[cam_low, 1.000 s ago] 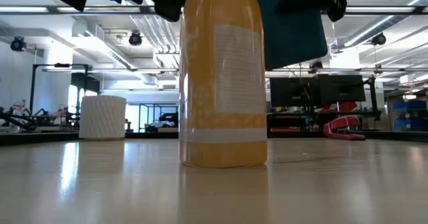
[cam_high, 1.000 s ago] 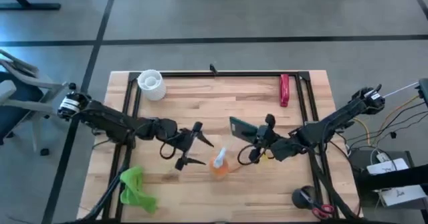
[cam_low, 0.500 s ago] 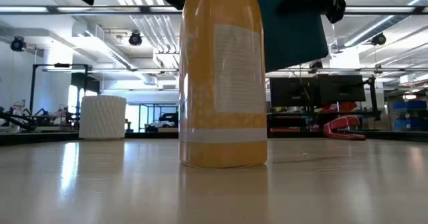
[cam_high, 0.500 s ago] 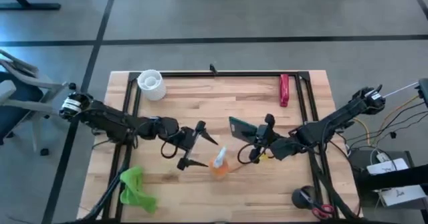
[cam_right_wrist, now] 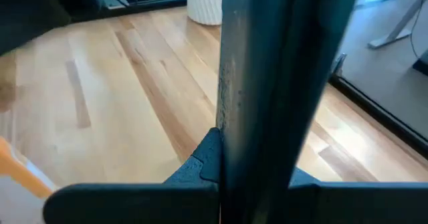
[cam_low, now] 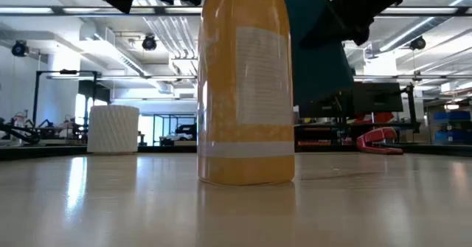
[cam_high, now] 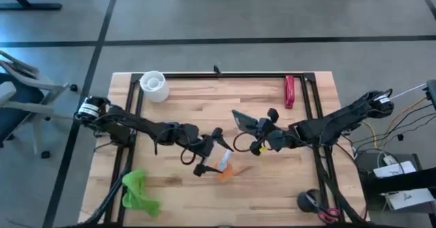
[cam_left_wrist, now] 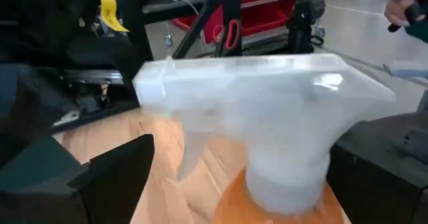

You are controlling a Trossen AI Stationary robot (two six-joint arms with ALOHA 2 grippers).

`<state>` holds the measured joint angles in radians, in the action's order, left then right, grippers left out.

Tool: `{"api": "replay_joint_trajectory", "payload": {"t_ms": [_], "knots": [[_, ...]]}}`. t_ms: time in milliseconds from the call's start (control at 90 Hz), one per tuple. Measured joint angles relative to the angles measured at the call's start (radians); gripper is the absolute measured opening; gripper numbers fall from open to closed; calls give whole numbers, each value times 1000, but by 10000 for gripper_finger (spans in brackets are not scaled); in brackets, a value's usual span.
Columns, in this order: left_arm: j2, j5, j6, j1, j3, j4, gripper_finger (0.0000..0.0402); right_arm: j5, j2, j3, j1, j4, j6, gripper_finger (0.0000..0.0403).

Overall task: Apply microfiber cloth
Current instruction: Spray the blue tablet with the orange spray bottle

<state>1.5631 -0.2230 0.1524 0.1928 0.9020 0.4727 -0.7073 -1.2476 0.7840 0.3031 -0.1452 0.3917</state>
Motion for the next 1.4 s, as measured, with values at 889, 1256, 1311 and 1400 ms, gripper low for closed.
{"api": "replay_joint_trajectory", "payload": {"t_ms": [889,1256,1311,1400], "knots": [[27,-24,-8,5,2,15,391,54,102,-1,-3,128,-28,3],[27,-21,-13,5,2,23,389,82,105,-1,-3,188,-63,3],[27,-21,-13,5,2,23,388,82,105,-1,-3,192,-63,3],[27,-20,-16,5,2,22,383,87,105,-1,-2,214,-75,3]]}}
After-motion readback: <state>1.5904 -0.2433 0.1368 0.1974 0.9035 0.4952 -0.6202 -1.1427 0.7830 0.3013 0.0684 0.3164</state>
